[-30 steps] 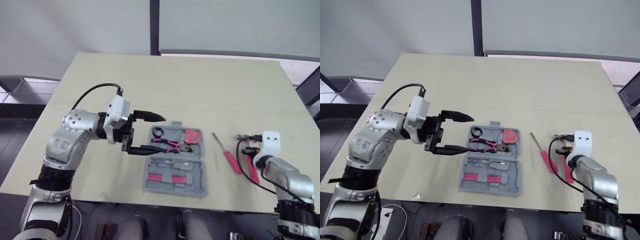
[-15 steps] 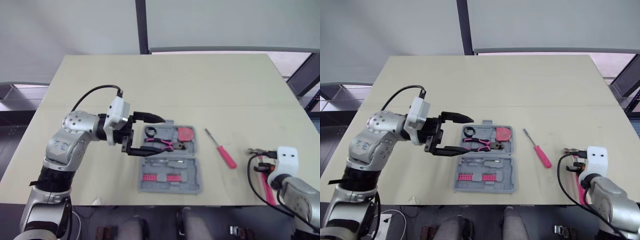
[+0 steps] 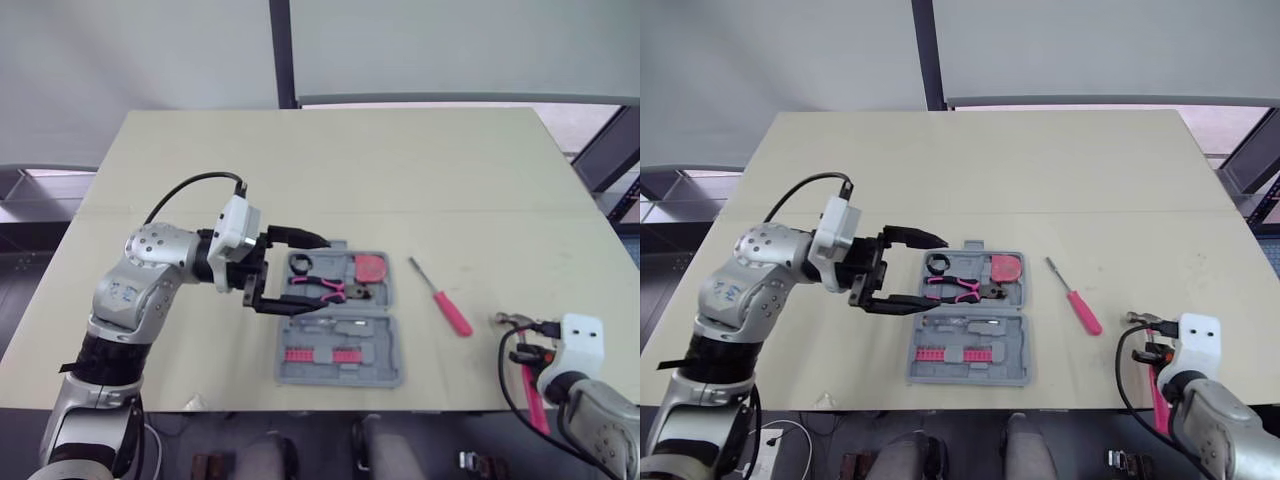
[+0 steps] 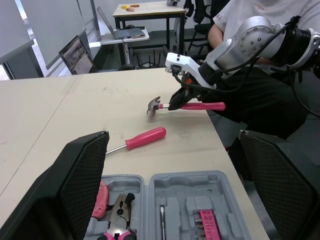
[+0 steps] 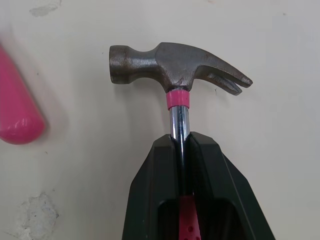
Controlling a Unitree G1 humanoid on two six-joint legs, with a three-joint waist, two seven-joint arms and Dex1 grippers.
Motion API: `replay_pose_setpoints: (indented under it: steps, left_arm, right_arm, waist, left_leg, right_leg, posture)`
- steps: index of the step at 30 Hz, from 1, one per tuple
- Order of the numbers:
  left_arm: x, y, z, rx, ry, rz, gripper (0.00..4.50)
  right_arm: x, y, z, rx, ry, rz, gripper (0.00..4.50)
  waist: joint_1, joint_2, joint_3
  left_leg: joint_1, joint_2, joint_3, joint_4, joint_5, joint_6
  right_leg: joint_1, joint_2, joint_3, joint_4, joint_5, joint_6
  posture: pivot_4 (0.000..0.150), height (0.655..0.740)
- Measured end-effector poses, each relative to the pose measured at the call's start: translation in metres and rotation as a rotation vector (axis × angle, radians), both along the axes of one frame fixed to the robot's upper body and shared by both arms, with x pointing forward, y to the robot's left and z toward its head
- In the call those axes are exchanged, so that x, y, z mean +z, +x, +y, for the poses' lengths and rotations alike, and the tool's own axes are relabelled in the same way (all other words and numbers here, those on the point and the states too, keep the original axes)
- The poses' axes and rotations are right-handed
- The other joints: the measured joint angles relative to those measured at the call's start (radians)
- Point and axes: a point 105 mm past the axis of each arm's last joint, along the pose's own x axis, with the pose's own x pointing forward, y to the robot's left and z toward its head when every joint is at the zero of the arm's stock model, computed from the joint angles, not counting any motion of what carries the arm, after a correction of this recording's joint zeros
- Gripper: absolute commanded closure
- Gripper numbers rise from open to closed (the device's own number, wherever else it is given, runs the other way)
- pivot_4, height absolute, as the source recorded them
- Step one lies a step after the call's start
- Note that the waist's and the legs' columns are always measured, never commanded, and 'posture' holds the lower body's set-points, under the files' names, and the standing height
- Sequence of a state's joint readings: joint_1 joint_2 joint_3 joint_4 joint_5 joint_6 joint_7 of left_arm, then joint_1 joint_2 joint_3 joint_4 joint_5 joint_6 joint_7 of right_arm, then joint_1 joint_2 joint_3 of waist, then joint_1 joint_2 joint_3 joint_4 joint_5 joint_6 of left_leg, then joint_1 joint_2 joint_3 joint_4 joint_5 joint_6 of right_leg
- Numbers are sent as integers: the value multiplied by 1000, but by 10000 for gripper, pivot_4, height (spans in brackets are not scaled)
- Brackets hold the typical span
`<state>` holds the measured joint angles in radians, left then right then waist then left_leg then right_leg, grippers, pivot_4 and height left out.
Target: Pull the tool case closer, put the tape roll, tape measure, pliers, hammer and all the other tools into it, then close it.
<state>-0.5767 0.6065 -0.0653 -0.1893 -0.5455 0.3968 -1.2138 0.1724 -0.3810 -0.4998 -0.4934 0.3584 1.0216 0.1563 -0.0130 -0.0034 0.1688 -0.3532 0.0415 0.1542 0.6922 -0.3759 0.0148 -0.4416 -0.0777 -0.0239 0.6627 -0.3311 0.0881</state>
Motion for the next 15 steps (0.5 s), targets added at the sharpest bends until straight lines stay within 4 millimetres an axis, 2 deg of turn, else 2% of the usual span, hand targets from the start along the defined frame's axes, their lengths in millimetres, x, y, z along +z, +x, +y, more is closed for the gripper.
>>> replay_pose_setpoints:
  steps: [5,6,8,9,10,14,15]
  left_arm:
    - [-1,0,0,0,0,1,0]
    - [-1,0,0,-1,0,1,0]
    - [-1,0,0,-1,0,0,0]
    - [-1,0,0,-2,0,-1,0]
    - [-1,0,0,-2,0,-2,0]
    - [0,-1,1,-3,2,-10,0]
    - [0,-1,1,-4,3,-11,0]
  right_arm:
    - [-12,3,-2,-4,-3,12,44695]
    - [-12,3,-2,-4,-4,10,37606]
    - [-11,5,-2,3,-1,1,32843]
    - [-10,6,-2,11,-2,-1,26962]
    - [-8,7,-3,24,-7,-2,23101]
    - [18,7,-11,154,-53,21,2897]
    - [28,5,-10,226,-77,35,456]
  waist:
    - [-2,0,0]
    - [-3,0,0]
    - [-4,0,0]
    - [-5,0,0]
    - [-6,0,0]
    - [-7,0,0]
    - [-7,0,0]
  left_leg:
    - [0,0,0,0,0,0]
    - [0,0,0,0,0,0]
    - [0,0,0,1,0,0]
    - [0,0,0,1,0,0]
    - [0,0,0,1,0,0]
    - [0,0,0,1,0,0]
    - [0,0,-1,1,0,0]
  right_leg:
    - [0,0,0,0,0,0]
    - [0,0,0,0,0,0]
    - [0,0,0,0,0,0]
    - [0,0,0,0,0,0]
    - [0,0,0,0,0,0]
    - [1,0,0,0,0,0]
    - [1,0,0,0,0,0]
  posture:
    - [1500,7400]
    - [1500,7400]
    - [1500,7400]
    - [1500,7400]
    - [1500,7400]
    - [1500,7400]
    - [1500,7400]
